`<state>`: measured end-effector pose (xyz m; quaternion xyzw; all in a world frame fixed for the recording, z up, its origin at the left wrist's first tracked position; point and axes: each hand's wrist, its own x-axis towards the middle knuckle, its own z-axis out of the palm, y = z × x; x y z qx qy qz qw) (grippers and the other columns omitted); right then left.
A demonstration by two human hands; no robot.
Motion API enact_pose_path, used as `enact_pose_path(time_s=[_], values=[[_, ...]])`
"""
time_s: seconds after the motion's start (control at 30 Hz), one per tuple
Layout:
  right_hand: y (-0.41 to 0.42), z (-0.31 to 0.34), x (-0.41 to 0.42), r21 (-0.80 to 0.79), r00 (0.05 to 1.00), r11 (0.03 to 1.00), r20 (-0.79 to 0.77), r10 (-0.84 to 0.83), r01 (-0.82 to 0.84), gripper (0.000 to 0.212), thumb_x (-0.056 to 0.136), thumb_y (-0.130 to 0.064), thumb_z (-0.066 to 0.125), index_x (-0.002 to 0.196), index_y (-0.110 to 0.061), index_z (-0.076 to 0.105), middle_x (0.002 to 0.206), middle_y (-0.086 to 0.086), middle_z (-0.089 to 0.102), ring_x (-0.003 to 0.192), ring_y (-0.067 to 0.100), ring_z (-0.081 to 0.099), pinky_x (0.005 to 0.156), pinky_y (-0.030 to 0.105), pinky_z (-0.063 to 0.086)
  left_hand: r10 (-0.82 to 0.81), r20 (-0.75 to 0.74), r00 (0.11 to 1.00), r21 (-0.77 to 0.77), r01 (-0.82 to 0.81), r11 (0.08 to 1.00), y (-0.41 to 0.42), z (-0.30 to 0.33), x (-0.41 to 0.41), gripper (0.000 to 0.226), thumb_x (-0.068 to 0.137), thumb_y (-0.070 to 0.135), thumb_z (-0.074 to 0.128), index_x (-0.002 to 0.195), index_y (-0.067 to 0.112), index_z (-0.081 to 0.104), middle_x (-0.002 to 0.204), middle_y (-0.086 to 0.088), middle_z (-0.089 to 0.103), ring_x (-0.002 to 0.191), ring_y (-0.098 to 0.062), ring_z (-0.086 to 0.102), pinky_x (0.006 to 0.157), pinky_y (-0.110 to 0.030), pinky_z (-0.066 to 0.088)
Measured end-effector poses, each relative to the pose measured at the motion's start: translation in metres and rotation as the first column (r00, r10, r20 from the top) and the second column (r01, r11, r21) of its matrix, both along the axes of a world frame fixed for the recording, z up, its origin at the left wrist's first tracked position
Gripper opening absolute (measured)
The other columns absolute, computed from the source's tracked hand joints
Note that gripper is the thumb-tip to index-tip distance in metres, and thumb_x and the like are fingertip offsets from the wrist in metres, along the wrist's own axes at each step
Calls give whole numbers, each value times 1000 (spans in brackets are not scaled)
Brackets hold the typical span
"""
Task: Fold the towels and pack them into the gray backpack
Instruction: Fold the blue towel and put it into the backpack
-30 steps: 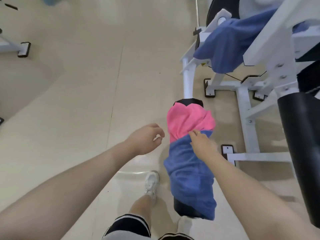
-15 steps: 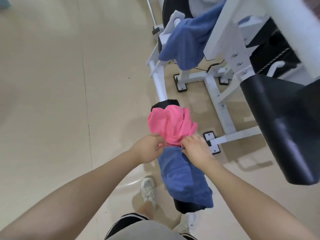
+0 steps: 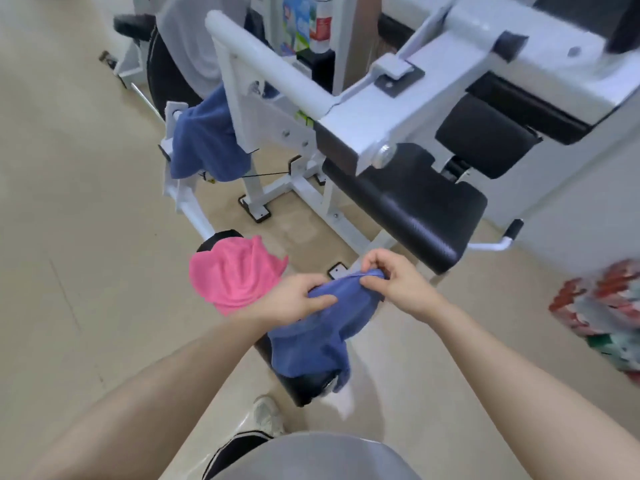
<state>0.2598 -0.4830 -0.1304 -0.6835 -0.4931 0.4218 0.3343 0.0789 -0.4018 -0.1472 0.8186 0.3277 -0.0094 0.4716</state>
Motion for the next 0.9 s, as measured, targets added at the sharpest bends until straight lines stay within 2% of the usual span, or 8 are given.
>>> enact_pose_path(time_s=[0.17,0.33,0.47,0.57,0.63,0.7,0.77,0.9], values=[[-98,19,89,98,962,958,23,-274,270,27,83,2,56,70,-21,50,64,-6,48,50,-2,43,46,9,35,11,104,995,-59,-5,998,-66,17,88,31,90,27,57,72,2,50,65,-3,42,57,-7,36,55,-19,30],[-195,32,179,186,815,816,104,-571,548,17,86,-4,53,79,-20,51,73,-9,48,63,4,42,56,11,36,138,173,975,-298,-81,951,-151,51,203,35,92,27,53,59,20,44,53,6,39,46,-6,35,45,-15,30],[-256,44,232,240,723,757,230,-652,607,27,89,-7,54,114,-14,52,112,-7,44,102,7,41,74,7,33,357,135,924,-577,-219,787,-206,73,297,28,91,23,53,63,17,56,59,1,57,56,-14,53,58,-22,46],[-303,49,251,262,724,719,95,-684,644,19,88,-12,57,103,-22,50,112,-2,49,88,4,49,75,7,39,432,49,901,-791,-229,567,-241,84,359,19,91,19,49,75,12,57,73,-3,57,69,-18,55,78,-30,48],[-331,45,259,233,739,714,-35,-672,660,25,82,-21,65,100,-26,49,112,-1,53,87,1,52,78,7,40,450,81,889,-833,-188,521,-267,89,399,31,93,7,39,64,13,45,55,0,48,50,-12,48,61,-23,43],[-354,36,270,196,748,733,-1,-664,651,44,69,-35,71,106,-30,49,115,-7,55,98,3,54,87,14,42,429,94,898,-810,-182,557,-296,96,436,36,96,1,36,61,12,41,37,2,46,32,-8,45,48,-21,39],[-369,25,288,148,706,711,88,-702,688,57,68,-35,74,118,-25,49,116,-10,56,103,4,52,87,20,43,429,102,897,-828,-163,537,-320,99,467,33,96,1,38,65,10,43,45,-2,49,28,-6,44,39,-17,39],[-388,9,343,169,410,426,124,-904,889,17,86,-11,55,102,-9,59,97,6,65,87,18,54,70,28,42,397,76,915,-884,-122,451,-349,97,533,29,96,4,42,69,7,49,47,-3,50,30,-7,49,35,-13,41]])
